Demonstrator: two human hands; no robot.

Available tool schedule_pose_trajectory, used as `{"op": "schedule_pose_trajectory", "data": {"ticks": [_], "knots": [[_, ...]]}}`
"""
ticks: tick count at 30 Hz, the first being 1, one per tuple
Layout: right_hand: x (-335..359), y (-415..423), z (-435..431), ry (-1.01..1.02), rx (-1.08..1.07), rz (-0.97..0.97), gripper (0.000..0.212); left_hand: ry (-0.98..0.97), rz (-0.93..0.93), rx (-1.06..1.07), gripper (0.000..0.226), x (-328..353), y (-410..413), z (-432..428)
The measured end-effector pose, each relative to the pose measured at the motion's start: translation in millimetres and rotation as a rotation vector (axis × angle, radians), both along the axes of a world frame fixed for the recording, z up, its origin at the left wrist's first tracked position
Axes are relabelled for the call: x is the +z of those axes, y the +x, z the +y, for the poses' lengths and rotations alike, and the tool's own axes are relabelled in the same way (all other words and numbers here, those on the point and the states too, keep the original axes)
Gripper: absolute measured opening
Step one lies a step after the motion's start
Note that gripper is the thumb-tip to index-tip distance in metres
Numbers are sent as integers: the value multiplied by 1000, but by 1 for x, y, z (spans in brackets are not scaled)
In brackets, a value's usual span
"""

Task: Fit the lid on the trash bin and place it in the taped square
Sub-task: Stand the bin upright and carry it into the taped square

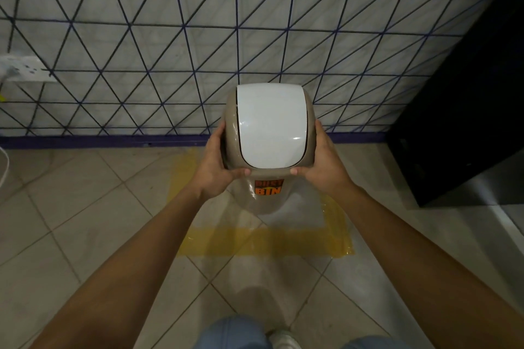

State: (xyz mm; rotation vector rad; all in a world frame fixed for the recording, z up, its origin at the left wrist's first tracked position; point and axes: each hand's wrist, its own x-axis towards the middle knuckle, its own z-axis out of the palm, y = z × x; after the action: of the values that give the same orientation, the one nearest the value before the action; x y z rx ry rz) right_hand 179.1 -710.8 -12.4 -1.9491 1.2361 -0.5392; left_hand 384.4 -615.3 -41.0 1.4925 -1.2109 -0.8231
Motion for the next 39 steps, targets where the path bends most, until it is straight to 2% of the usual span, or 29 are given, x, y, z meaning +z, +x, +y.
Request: {"op": "schedule_pose_trajectory", "data": {"ticks": [6,11,18,22,32,39], "knots": [[-2,8,-18,7,5,-2,119,24,-21,5,110,2,8,-18],[-2,17,-38,38,20,-18,119,147,-48,102,113,-2,20,-35],[-11,24,-64,97,54,-168,108,159,137,191,98,-17,35,-53],[-15,25,-64,129,10,-229,107,183,143,187,98,-17,41,-54],[-14,25,-68,109,-5,-173,107,180,151,192,93,-16,40,-54],[-16,19,-72,244,-78,-159,101,176,118,217,80,-8,36,-52]]}}
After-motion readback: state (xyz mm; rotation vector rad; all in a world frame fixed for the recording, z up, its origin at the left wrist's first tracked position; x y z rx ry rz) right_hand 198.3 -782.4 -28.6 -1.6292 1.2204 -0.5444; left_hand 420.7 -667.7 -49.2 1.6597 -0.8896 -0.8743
